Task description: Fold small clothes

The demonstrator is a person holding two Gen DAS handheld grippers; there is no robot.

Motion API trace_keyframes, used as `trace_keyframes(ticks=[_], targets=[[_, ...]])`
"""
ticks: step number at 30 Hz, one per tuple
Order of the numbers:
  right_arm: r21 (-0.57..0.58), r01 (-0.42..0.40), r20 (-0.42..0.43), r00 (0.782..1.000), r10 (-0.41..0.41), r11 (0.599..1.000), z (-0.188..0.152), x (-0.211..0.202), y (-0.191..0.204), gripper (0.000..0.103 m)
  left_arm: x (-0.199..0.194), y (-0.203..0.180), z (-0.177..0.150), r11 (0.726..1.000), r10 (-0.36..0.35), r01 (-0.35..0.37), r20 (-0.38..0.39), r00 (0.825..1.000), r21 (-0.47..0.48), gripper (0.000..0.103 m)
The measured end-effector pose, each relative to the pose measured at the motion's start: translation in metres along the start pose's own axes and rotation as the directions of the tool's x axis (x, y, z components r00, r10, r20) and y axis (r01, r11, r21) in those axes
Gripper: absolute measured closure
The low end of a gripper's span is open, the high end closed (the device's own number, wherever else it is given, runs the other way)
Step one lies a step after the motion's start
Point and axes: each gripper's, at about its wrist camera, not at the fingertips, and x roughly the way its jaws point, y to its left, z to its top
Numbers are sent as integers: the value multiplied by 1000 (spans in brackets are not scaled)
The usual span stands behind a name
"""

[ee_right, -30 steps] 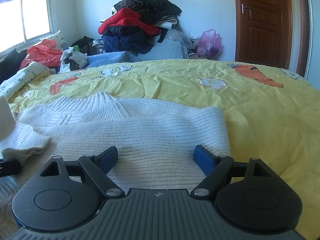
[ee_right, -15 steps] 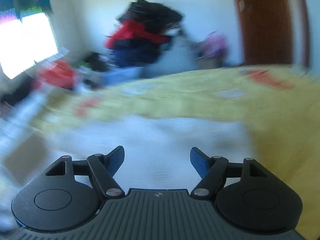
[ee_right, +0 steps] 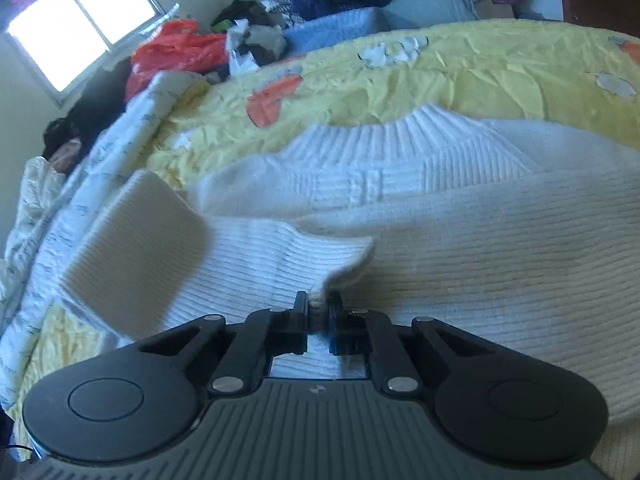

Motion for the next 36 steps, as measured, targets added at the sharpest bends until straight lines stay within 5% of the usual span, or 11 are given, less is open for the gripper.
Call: trace_keyframes(ticks=[7, 11, 21, 28, 32, 36], targets=[[-95, 0, 169, 986, 16, 995, 33, -82, -9, 93, 0, 0, 0, 1000, 0, 0, 1, 1000, -1, 0], [-83, 63, 179, 983, -47, 995, 45, -112, -45, 93, 0, 0, 0, 1000, 0, 0, 0, 1000, 0, 0], [-18, 157, 89, 984, -155, 987, -15, -82, -90, 93, 0, -2, 1, 1000, 13, -13, -5, 1000, 17, 0], [82, 138, 157, 976, -149, 987, -13, -99, -113, 94, 1, -3, 1, 999, 24, -23, -8, 1000, 27, 0], [75, 190, 84, 977, -196, 979, -26, -78, -124, 94, 1, -2, 1, 999, 23, -23, -8, 1000, 27, 0], [141, 173, 130, 973, -191, 975, -31, -85, -125, 77, -1, -7, 3, 998, 44, -43, -17, 999, 43, 0]])
